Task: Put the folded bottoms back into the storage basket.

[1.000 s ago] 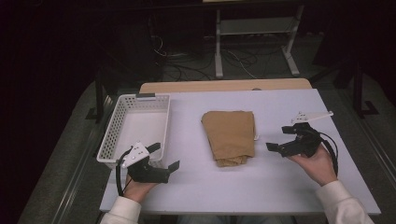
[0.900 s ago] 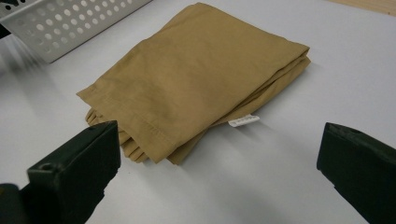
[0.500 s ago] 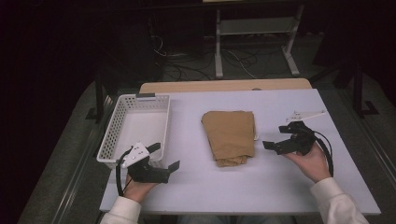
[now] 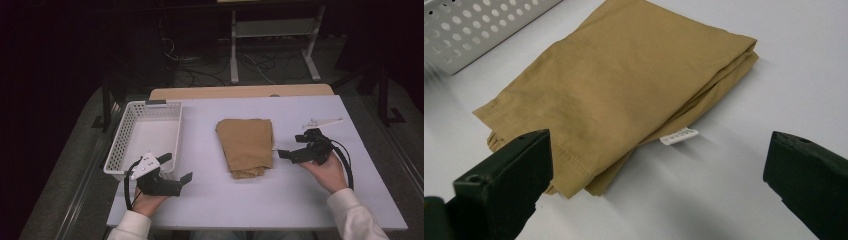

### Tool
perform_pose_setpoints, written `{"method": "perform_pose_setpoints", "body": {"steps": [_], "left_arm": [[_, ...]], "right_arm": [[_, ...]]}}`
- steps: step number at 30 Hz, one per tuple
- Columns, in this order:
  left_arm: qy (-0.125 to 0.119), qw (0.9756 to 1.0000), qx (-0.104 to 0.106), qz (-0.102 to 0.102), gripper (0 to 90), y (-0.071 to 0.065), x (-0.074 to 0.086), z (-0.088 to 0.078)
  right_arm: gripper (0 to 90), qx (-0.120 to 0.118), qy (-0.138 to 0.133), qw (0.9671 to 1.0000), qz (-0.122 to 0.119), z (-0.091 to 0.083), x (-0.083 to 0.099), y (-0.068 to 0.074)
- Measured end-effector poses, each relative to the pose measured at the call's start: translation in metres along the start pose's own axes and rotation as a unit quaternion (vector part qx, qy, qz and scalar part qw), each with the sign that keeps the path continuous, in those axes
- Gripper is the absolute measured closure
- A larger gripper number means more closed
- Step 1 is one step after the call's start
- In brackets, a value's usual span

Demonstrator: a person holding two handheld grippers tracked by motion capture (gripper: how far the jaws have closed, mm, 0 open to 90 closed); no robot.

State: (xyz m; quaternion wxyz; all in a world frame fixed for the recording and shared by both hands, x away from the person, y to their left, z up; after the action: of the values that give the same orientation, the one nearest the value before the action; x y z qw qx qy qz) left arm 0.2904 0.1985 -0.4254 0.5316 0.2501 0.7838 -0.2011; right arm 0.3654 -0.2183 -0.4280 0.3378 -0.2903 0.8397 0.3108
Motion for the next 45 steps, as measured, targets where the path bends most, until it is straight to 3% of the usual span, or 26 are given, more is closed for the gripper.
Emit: {"method": "perform_pose_setpoints", "body": {"steps": [15,30,45], "left_arm": [[-0.001,1.0,0.0,-0.001,0.2,0.0,0.0,0.0],[-0.001,1.0,-0.001,-0.002,0.2,0.0,0.0,0.0],[-0.002,1.0,-0.001,-0.001,0.2,0.0,-0.001,-0.001]], "right_arm": [[0.0,-0.014,-0.005,0.9996,0.024,0.017,-0.002,0.002],[0.0,-0.011,0.03,0.9982,0.051,0.03,-0.005,-0.001],[0.0,-0.014,0.09,0.9934,0.069,0.049,-0.013,0.005]]}}
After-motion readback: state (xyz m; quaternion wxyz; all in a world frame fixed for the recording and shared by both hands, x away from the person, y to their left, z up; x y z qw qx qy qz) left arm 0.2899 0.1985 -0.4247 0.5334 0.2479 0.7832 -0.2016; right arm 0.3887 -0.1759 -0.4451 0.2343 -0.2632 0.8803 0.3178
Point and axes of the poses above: each handheld gripper's, and its own axes: z roughly forward along the jaws, x roughly out of its underside, y roughly to its left, the point moved 4 cm from there along z, roughly forward along the jaws, and after that the axes turned 9 degrees about -x, right-handed, at the moved point
